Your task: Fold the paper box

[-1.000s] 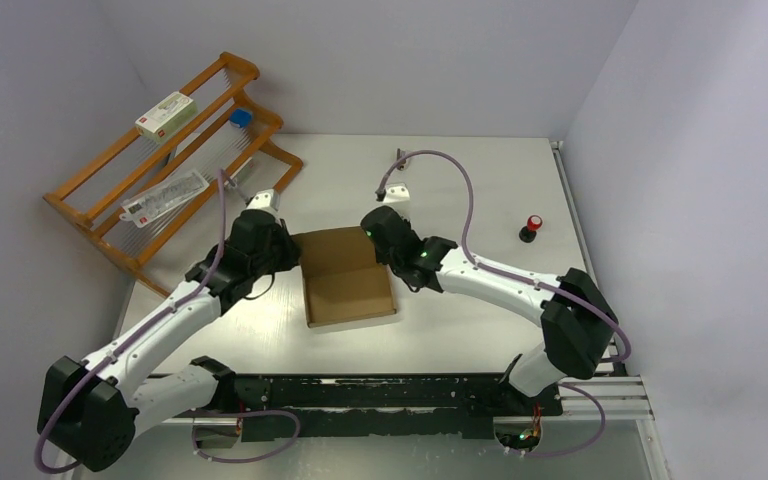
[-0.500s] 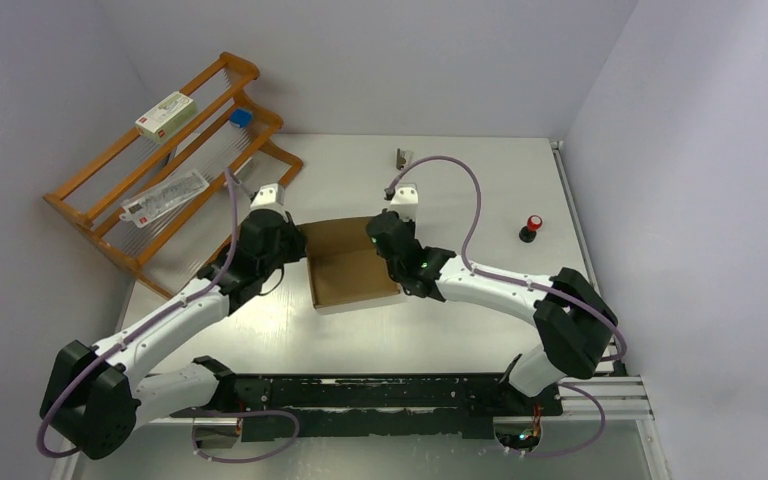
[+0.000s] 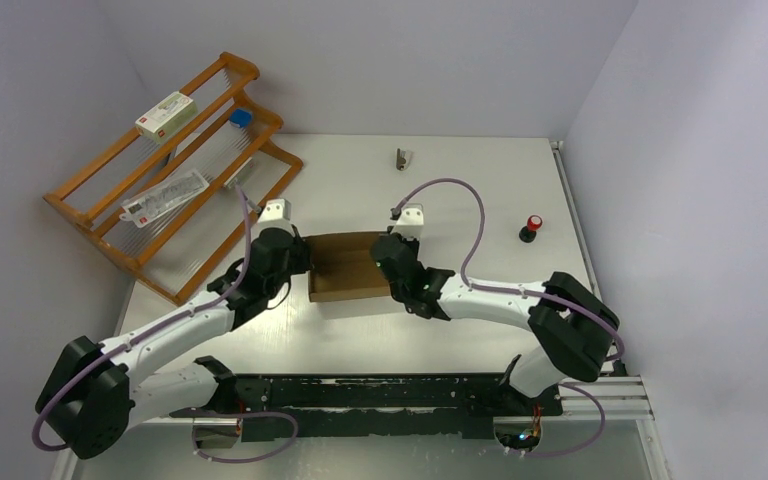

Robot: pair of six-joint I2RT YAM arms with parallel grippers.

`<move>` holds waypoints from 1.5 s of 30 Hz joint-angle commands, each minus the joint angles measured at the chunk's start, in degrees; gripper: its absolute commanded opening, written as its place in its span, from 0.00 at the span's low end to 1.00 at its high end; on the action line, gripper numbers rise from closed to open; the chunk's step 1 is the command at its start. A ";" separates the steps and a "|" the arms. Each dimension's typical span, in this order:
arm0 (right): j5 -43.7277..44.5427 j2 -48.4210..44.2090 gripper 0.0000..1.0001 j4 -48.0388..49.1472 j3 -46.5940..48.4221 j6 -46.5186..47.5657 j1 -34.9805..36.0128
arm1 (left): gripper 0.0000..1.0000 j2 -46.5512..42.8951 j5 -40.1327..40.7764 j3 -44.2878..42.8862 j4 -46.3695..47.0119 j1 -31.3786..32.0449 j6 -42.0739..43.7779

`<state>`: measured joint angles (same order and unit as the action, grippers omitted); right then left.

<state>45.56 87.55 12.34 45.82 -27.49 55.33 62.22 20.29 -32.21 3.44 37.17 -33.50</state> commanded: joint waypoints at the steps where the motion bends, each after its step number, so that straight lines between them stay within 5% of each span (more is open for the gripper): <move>1: -0.92 -2.13 0.00 3.42 -3.22 -3.32 3.26 | 0.05 -2.19 -4.95 2.61 3.74 3.23 -5.05; 11: -1.33 -5.31 0.08 6.31 -10.12 -3.90 6.10 | 0.05 -6.62 -6.49 10.43 4.76 5.73 -6.73; 30: -8.55 -18.02 0.56 5.32 -18.19 -5.63 8.33 | 0.12 -22.89 -8.22 17.48 -5.52 7.10 -9.98; 45: -15.88 -29.27 0.86 -0.14 -22.38 -6.28 8.41 | 0.38 -35.51 -9.92 16.78 -16.69 7.06 -11.63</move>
<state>31.42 60.95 15.57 23.94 -33.23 63.46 29.41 11.53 -14.28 -8.01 43.83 -43.77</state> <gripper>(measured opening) 0.847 0.349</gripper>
